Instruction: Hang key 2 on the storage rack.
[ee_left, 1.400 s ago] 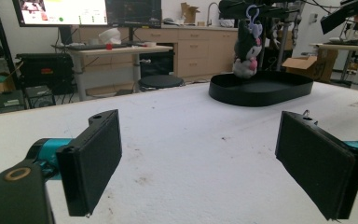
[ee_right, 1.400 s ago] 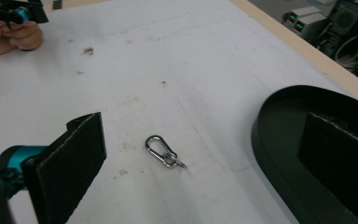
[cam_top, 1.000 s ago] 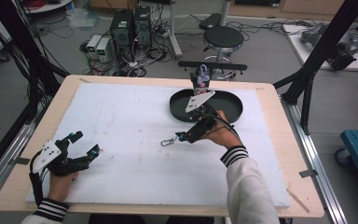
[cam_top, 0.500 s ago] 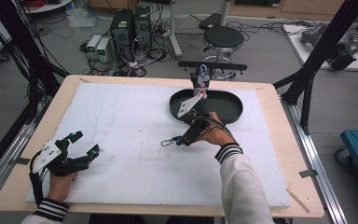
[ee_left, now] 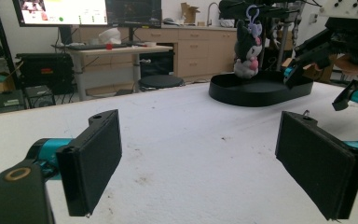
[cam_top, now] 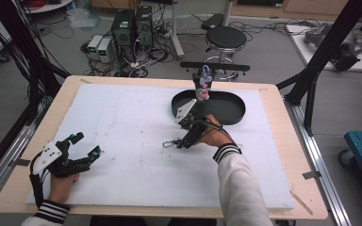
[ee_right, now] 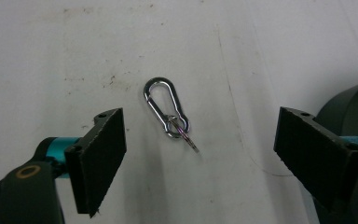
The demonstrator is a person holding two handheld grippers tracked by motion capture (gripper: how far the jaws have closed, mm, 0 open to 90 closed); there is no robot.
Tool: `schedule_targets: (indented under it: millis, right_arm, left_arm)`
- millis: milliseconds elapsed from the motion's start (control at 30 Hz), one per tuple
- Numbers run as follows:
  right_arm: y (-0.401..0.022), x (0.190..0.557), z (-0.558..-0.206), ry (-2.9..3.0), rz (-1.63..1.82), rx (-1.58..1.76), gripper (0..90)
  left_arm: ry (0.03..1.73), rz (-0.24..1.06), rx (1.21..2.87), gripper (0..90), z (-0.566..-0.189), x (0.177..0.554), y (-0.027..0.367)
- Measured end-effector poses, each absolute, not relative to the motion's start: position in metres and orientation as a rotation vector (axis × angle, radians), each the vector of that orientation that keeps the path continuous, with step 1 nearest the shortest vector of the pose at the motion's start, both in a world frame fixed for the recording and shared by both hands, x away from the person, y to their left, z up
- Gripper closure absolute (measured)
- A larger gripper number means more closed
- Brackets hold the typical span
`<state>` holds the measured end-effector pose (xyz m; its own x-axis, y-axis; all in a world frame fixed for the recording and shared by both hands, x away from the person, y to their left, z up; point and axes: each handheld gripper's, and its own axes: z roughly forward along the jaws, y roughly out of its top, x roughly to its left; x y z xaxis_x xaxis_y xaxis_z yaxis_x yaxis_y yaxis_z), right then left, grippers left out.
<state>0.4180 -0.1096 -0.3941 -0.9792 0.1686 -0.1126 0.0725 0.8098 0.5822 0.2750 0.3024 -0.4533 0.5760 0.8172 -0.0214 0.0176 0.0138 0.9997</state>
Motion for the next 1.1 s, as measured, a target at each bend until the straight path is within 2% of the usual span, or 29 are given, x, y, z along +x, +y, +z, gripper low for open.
schedule_targets:
  millis: [233, 367, 767, 1100]
  right_arm:
    - [-0.107, 0.422, -0.403, 2.882, 0.866, 0.196, 27.3]
    - [-0.106, 0.423, -0.405, 2.905, 0.846, 0.184, 37.4]
    - [-0.104, 0.423, -0.409, 2.936, 0.798, 0.162, 58.1]
    - [-0.102, 0.422, -0.41, 2.928, 0.788, 0.131, 68.2]
  left_arm:
    - [0.764, 0.727, 1.435, 14.9, -0.453, 0.275, 0.302]
    - [0.764, 0.726, 1.435, 14.9, -0.453, 0.275, 0.303]
    - [0.765, 0.724, 1.434, 14.9, -0.453, 0.275, 0.303]
    - [0.766, 0.725, 1.432, 14.9, -0.453, 0.275, 0.303]
